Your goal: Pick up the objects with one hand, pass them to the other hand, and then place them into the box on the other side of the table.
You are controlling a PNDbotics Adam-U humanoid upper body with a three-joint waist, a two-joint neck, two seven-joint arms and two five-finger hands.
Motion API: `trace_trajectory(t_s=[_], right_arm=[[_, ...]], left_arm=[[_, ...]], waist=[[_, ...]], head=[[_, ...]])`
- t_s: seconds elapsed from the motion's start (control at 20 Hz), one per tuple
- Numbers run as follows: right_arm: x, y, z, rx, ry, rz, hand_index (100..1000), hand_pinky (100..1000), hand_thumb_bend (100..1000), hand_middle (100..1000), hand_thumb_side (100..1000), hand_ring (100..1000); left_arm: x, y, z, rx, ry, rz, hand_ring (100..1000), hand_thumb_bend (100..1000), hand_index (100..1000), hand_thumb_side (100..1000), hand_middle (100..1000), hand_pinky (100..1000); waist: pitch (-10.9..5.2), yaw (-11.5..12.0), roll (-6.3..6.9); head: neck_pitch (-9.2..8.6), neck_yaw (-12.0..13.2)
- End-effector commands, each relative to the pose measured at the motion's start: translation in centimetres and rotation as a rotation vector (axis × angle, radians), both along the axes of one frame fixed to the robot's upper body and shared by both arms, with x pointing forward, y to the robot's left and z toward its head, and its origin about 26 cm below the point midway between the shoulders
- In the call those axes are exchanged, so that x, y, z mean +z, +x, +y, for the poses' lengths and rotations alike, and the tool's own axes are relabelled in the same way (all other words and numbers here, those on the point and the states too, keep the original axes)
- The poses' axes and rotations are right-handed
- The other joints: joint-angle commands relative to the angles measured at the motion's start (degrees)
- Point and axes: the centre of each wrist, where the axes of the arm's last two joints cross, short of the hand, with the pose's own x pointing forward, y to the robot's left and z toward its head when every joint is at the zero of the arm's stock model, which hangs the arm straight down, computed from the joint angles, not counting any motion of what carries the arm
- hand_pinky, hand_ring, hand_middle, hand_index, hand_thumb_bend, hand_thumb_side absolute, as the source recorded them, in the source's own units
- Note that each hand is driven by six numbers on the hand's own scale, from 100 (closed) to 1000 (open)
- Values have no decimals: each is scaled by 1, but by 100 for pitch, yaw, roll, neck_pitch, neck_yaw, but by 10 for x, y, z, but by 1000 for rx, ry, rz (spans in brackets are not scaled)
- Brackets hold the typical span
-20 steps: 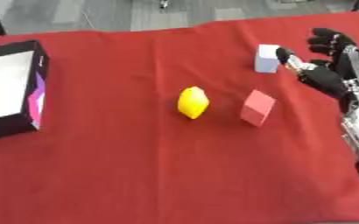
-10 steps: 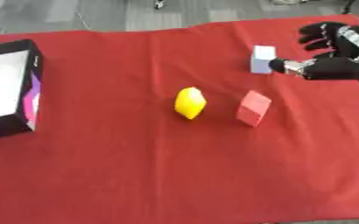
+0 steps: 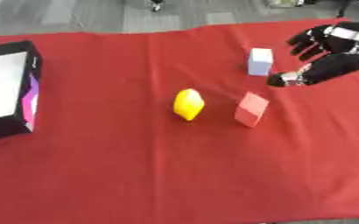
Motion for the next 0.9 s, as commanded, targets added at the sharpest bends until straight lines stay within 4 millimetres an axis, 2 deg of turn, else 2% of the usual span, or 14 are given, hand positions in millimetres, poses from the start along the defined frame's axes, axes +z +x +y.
trace_trajectory(t_s=[0.05, 0.5, 0.9], right_arm=[[6, -1, 6, -11, -45, 4, 866, 831, 656, 776, 243, 849], [-13, 1, 22, -18, -103, 30, 873, 831, 673, 780, 249, 851], [-18, 3, 29, 6, -95, 52, 873, 826, 670, 777, 244, 851]], left_arm=[[11, 0, 5, -7, 31, -23, 681, 300, 843, 718, 745, 826], [11, -3, 3, -14, 30, -21, 681, 299, 842, 717, 745, 825], [7, -5, 3, -10, 24, -5, 681, 298, 842, 721, 745, 824]], waist=[[-155, 13, -69], [-164, 22, 1], [-153, 5, 53]], head=[[-9, -44], [-9, -95], [-9, -118]])
